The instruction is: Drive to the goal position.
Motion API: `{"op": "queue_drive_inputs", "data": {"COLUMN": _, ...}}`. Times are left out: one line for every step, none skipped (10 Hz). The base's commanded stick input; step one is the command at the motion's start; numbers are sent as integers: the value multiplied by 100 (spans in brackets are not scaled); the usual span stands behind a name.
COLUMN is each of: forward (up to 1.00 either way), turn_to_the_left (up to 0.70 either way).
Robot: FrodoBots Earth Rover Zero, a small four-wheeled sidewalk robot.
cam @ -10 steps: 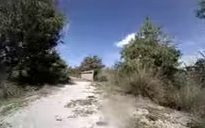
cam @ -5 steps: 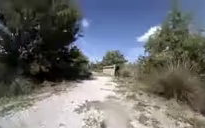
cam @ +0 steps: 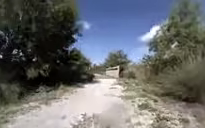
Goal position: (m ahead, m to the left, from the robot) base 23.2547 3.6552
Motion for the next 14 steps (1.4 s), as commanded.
{"op": "queue_drive_inputs", "data": {"forward": 84, "turn_to_the_left": 0}}
{"op": "queue_drive_inputs", "data": {"forward": 84, "turn_to_the_left": 0}}
{"op": "queue_drive_inputs", "data": {"forward": 84, "turn_to_the_left": 0}}
{"op": "queue_drive_inputs", "data": {"forward": 84, "turn_to_the_left": 0}}
{"op": "queue_drive_inputs", "data": {"forward": 84, "turn_to_the_left": 0}}
{"op": "queue_drive_inputs", "data": {"forward": 84, "turn_to_the_left": 0}}
{"op": "queue_drive_inputs", "data": {"forward": 84, "turn_to_the_left": 0}}
{"op": "queue_drive_inputs", "data": {"forward": 84, "turn_to_the_left": 0}}
{"op": "queue_drive_inputs", "data": {"forward": 84, "turn_to_the_left": 0}}
{"op": "queue_drive_inputs", "data": {"forward": 84, "turn_to_the_left": -1}}
{"op": "queue_drive_inputs", "data": {"forward": 84, "turn_to_the_left": -9}}
{"op": "queue_drive_inputs", "data": {"forward": 84, "turn_to_the_left": -29}}
{"op": "queue_drive_inputs", "data": {"forward": 84, "turn_to_the_left": -34}}
{"op": "queue_drive_inputs", "data": {"forward": 84, "turn_to_the_left": -34}}
